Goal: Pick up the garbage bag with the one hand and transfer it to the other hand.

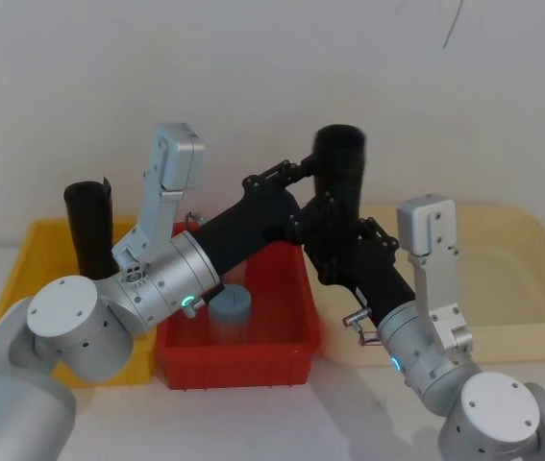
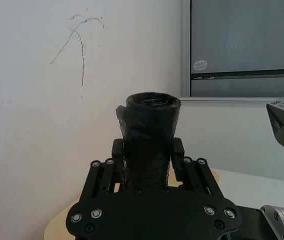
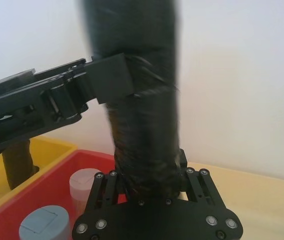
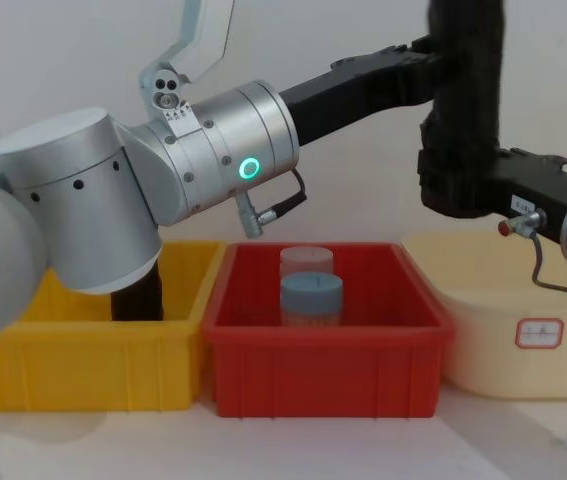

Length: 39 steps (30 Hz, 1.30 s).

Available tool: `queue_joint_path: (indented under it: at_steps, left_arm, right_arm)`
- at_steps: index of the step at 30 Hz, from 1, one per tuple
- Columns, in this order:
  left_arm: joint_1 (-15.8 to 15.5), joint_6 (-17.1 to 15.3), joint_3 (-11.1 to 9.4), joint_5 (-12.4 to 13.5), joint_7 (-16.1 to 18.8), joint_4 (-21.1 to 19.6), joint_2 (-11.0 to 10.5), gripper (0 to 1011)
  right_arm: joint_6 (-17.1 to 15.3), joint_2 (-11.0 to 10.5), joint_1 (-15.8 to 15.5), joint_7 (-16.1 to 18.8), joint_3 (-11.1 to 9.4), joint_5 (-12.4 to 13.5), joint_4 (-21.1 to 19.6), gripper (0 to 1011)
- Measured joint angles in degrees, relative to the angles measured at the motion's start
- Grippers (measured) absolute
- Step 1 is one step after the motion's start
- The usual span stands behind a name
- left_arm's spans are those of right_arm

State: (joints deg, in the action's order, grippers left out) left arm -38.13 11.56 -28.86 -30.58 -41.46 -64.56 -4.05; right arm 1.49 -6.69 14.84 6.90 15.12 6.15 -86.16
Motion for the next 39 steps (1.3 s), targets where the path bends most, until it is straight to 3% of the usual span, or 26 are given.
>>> queue_joint_path:
  at_steps: [6,8,16,39]
  left_arm:
    - [0.0,0.0,0.0,0.0,0.0,0.0,0.0,698]
    - [0.0,0.0,0.0,0.0,0.0,0.0,0.0,798]
    - [0.0,0.0,0.0,0.0,0.0,0.0,0.0,992]
    - [0.0,0.0,0.0,0.0,0.0,0.0,0.0,1002]
  right_arm:
    - [-0.4,0.4,0.0,0.0,-0.5,0.0,-0.2,557]
    - [-0.7,0.6,0.1,0.0,-0.8,0.1,-0.2,557]
    - [-1.4,1.2,1.0,-0.5,-2.0,0.2,0.5,557]
    - [-2.6,1.8,7.0,-5.1,-7.1,-1.7,9.0,557]
